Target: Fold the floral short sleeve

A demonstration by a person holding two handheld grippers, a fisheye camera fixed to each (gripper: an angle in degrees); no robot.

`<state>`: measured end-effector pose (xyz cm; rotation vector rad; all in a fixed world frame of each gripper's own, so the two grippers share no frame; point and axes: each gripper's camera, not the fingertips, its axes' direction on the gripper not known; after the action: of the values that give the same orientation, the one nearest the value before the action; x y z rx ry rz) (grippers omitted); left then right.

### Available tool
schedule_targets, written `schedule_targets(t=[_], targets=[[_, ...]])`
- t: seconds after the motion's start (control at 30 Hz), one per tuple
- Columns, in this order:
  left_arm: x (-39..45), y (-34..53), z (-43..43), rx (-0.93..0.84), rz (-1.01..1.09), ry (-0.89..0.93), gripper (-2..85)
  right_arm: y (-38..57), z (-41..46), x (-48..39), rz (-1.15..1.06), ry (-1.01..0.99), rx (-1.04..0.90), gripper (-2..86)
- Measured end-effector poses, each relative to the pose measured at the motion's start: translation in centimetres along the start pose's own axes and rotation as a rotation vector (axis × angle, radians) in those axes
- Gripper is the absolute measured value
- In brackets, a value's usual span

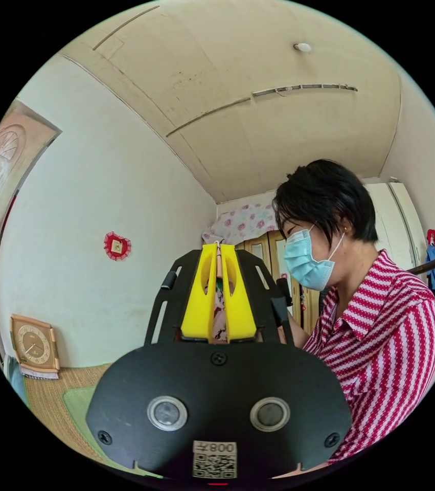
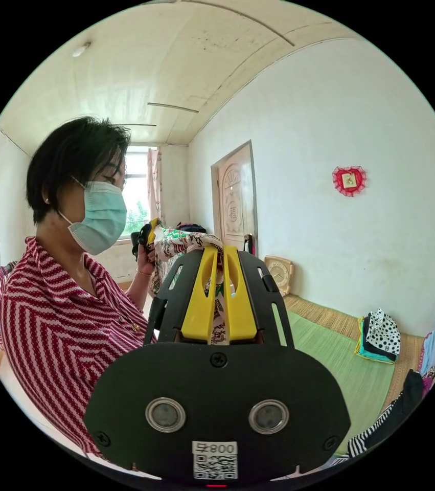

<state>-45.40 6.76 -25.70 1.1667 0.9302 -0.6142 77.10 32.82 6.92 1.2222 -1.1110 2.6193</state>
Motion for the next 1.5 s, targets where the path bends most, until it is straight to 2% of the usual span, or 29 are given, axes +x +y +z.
schedule_targets(t=[0.77,1.13,1.5], targets=[[9.6,0.2,2.8,-0.051,-0.042,0.085,0.8,6.3,-0.3,-9.1,-0.006,0.076,0.004,2.0],[11.4,-1.7,4.3,-0.058,-0.021,0.09,0.9,4.2,-1.0,-9.6,-0.003,0.066,0.018,2.0],[9.4,-3.4,6.2,-0.064,-0.044,0.099,0.9,-0.4,-1.9,-8.4,0.011,0.071,0.007,2.0]])
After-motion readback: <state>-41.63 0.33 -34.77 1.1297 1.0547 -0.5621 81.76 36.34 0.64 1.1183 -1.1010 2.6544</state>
